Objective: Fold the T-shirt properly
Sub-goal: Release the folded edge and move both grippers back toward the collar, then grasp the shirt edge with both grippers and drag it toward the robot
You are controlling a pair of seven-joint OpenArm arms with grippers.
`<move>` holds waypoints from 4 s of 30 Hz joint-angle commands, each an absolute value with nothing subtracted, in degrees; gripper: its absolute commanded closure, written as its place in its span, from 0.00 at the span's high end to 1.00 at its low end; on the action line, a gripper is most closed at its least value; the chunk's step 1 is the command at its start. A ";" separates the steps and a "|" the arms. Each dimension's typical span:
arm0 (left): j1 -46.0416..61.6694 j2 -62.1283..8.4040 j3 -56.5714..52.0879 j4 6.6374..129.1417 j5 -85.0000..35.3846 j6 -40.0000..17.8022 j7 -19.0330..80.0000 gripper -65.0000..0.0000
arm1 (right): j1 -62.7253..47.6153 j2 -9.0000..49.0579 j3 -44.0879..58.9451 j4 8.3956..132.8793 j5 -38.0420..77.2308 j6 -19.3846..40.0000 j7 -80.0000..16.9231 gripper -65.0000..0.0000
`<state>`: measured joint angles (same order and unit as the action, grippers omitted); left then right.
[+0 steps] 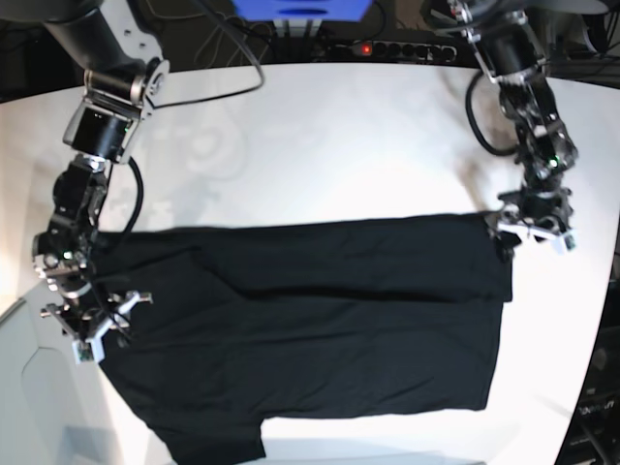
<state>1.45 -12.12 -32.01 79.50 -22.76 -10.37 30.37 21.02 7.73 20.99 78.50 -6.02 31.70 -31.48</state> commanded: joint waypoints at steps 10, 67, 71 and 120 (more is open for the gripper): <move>1.01 -12.62 -31.69 73.80 -23.34 -10.51 28.62 0.68 | 13.41 8.84 21.32 87.87 -5.67 31.78 -29.76 0.44; 6.81 -12.88 -35.47 84.53 -23.25 -10.51 29.41 0.02 | 8.66 17.27 32.92 80.40 -1.89 36.88 -32.92 0.00; 6.55 -12.88 -36.09 86.90 -23.25 -10.51 29.49 0.02 | 12.00 17.36 32.57 85.23 -1.98 36.88 -36.44 0.00; 24.92 -7.78 -47.08 96.48 -23.34 -10.59 40.48 0.02 | -19.03 14.11 31.78 101.49 -1.98 36.88 -39.69 0.00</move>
